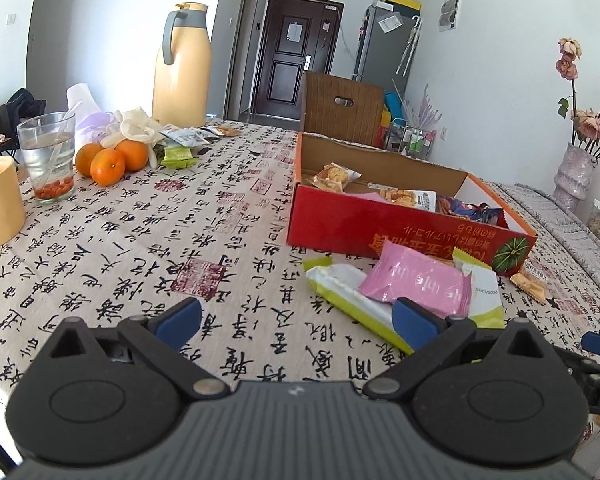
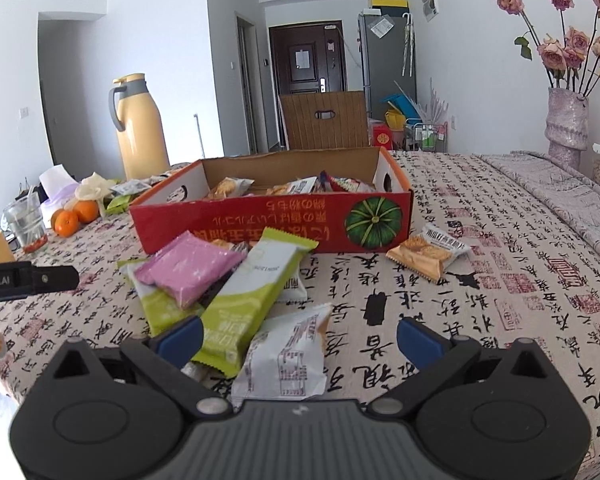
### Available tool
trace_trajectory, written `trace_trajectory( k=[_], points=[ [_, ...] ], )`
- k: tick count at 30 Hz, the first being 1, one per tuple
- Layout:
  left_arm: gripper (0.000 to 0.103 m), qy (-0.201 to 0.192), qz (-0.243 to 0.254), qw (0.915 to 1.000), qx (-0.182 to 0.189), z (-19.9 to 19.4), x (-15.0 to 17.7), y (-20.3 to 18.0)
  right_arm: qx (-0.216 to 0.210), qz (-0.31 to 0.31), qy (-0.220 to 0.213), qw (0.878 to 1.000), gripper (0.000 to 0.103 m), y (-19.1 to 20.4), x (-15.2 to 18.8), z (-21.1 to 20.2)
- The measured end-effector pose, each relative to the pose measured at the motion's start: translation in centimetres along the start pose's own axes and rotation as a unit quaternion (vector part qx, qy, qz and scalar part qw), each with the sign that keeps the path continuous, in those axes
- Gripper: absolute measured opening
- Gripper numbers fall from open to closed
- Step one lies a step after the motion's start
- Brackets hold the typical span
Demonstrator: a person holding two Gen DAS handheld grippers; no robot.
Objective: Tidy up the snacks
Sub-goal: 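Grasp a white-silver snack packet with the right gripper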
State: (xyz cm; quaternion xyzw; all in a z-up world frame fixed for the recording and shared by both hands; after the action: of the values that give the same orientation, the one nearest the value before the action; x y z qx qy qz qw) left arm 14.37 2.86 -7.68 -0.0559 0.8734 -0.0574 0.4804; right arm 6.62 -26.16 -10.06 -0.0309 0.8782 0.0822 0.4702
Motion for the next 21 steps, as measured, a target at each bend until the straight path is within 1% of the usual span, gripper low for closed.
trace_trajectory(
  k=[6,11,15,18,21],
  points=[
    [0.103,0.003,0.000,1.0000,0.001,0.0,0.2,0.0,0.015,-0.009,0.019,1.000,0.103,-0.1,0.9,1.1],
    [0.103,0.009,0.000,1.0000,-0.001,0.3,0.5,0.1,0.013,-0.016,0.026,0.999,0.102,-0.3,1.5,1.3],
    [0.103,0.012,0.000,0.9999,-0.002,0.6,0.5,-0.2,0.005,-0.024,0.038,0.999,0.095,0.2,2.0,2.2],
    [0.103,0.011,0.002,0.9999,-0.004,0.5,0.6,-0.2,0.000,-0.043,0.036,0.998,0.091,0.8,2.0,2.6],
    [0.103,0.010,0.001,0.9999,-0.005,0.4,0.6,0.0,-0.010,-0.040,0.031,0.999,0.076,0.8,1.7,2.9]
  ],
)
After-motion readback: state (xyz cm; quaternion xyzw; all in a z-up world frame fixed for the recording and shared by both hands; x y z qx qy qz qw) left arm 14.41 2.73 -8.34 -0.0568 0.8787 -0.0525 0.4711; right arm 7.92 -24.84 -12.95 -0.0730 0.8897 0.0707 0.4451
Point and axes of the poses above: each gripper's, at about its wrist camera, not at the fingertips, and z roughly the way its jaws point, y to its left, x to its underside, the point moved 10 cm from there along z, roughly the way its jaws point
